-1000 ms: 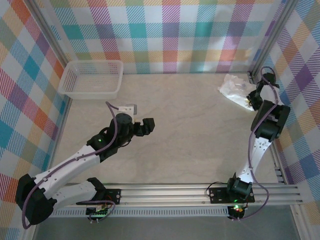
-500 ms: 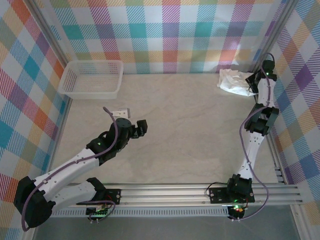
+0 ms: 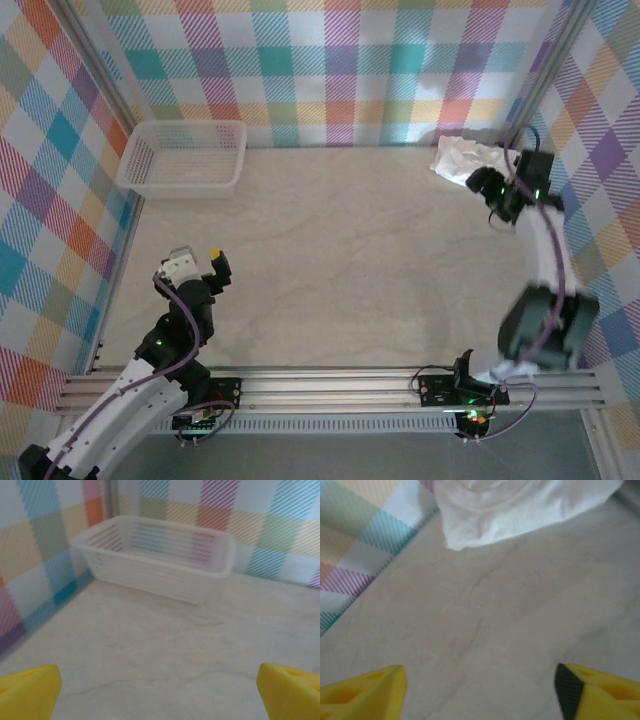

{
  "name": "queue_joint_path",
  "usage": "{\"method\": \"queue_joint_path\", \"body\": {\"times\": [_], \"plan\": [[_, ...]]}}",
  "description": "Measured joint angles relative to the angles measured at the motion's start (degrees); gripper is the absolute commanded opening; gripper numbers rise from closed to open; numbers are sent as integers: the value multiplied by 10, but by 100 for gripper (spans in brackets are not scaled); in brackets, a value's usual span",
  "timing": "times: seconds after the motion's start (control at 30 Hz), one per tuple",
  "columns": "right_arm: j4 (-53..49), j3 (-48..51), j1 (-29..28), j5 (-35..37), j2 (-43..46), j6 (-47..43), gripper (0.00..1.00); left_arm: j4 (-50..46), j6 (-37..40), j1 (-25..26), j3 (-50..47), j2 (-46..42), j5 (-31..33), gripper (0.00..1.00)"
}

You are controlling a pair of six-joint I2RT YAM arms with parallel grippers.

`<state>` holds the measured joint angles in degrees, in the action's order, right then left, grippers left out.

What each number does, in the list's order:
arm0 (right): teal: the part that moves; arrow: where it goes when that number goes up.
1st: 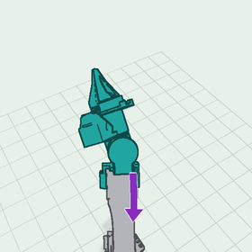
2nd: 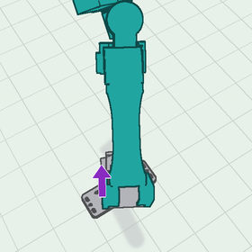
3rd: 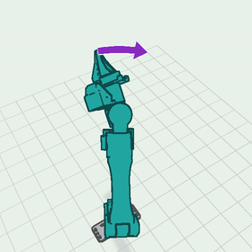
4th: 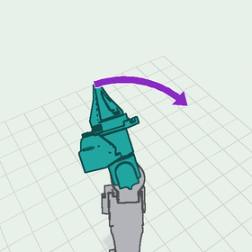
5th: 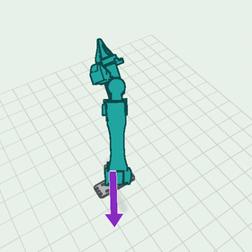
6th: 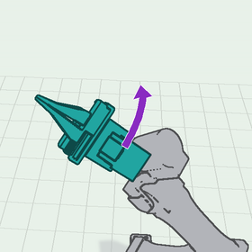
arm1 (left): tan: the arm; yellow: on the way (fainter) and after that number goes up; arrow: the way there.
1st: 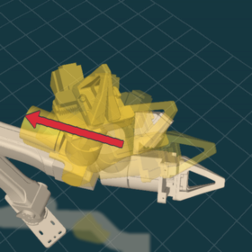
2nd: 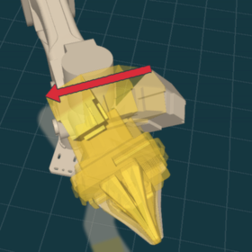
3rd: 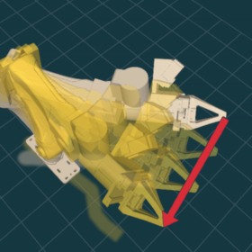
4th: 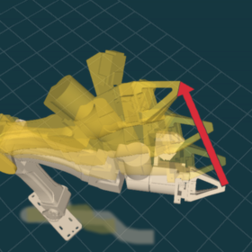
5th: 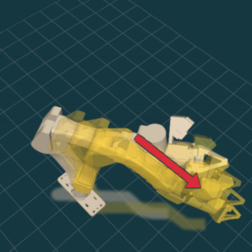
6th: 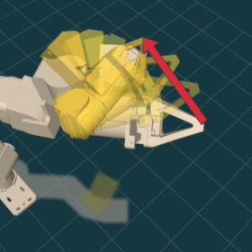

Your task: Fold the inside-out t-shirt

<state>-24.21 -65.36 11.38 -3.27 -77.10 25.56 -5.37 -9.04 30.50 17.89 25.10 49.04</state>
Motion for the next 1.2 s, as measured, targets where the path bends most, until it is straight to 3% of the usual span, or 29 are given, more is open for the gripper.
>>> {"method": "queue_joint_path", "body": {"times": [0.07, 0.1, 0.2, 0.4, 0.57, 0.63, 0.77, 1.2], "plan": [[91, 139, -59, 64, 115, -37, 100, 24, 20, -35, -23, 12, -11, 100], [148, 207, -88, 84, 156, -59, 100, 38, 27, -52, -32, 25, -22, 100], [271, 361, -114, 125, 181, -119, 100, 117, 42, -113, -53, 109, -77, 100], [396, 422, -114, 137, 16, -184, 100, 316, 72, -195, -49, 398, -177, 100], [597, 417, -114, 83, -98, -218, 100, 439, 75, -239, -1, 574, -262, 100], [632, 425, -114, 76, -110, -220, 100, 477, 76, -250, 26, 627, -292, 100], [680, 429, -114, 70, -110, -222, 100, 499, 78, -252, 42, 645, -330, 100], [709, 428, -117, 59, -110, -235, 100, 510, 85, -252, 44, 645, -358, 100]]}}
